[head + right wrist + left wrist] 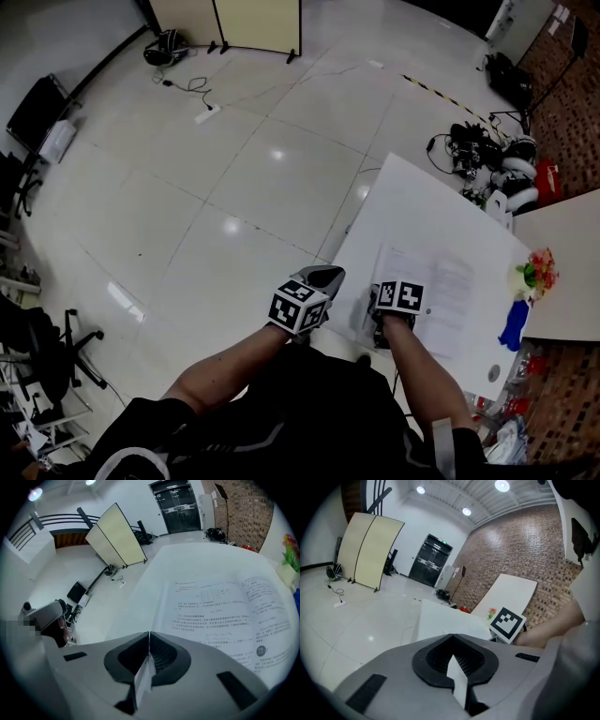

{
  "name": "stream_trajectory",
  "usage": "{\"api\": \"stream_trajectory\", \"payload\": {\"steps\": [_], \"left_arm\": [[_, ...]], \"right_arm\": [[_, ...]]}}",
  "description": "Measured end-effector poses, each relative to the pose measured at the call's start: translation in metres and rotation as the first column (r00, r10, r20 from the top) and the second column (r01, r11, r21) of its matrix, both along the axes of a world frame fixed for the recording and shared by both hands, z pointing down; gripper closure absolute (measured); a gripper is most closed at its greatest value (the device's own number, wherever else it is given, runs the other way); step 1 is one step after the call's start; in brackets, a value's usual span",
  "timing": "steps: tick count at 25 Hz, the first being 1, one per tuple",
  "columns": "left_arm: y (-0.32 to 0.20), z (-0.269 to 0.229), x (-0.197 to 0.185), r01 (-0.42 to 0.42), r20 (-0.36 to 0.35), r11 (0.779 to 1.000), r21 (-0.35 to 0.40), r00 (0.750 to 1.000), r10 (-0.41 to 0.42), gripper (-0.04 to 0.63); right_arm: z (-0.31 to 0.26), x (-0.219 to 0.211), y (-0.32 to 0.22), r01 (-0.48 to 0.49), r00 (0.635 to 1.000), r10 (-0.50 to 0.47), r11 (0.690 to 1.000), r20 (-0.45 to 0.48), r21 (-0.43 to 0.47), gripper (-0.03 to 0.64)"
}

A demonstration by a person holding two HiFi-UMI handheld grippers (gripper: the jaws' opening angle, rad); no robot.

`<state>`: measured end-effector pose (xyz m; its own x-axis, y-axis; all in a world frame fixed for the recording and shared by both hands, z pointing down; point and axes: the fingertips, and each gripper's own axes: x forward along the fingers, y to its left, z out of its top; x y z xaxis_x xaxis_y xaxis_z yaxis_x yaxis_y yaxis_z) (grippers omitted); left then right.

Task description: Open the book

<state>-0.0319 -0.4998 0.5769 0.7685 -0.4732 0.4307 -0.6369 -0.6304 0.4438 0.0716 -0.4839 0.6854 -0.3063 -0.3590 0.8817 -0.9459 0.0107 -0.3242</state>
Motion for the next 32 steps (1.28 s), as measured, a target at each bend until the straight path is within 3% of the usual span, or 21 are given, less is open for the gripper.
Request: {"api": "stream_trajectory", "payload": {"steps": [13, 19, 25, 32], "left_arm": [[-0.003, 0.01, 0.007, -0.021, 0.027, 1.0, -0.018, 0.999, 0.021, 0.598], [0.002, 0.006, 0.024, -0.042, 0.021, 0.999, -0.017, 0.999, 0.043, 0.598], [0.013, -0.001, 0.048, -0.064, 0.009, 0.998, -0.014, 0.998, 0.064, 0.598], [0.03, -0.006, 0.073, -0.063, 0.014, 0.998, -0.013, 0.998, 0.064, 0.598]], "right_arm": [[-0.004, 0.005, 0.0, -0.034, 0.997, 0.031, 0.999, 0.071, 0.042, 0.607], [-0.024, 0.043, 0.004, -0.124, 0.99, 0.116, 0.987, 0.082, 0.099, 0.607], [-0.041, 0.105, 0.015, -0.246, 0.969, 0.24, 0.956, 0.059, 0.158, 0.607], [-0.042, 0.151, 0.038, -0.273, 0.962, 0.271, 0.946, 0.031, 0.174, 0.607]]}}
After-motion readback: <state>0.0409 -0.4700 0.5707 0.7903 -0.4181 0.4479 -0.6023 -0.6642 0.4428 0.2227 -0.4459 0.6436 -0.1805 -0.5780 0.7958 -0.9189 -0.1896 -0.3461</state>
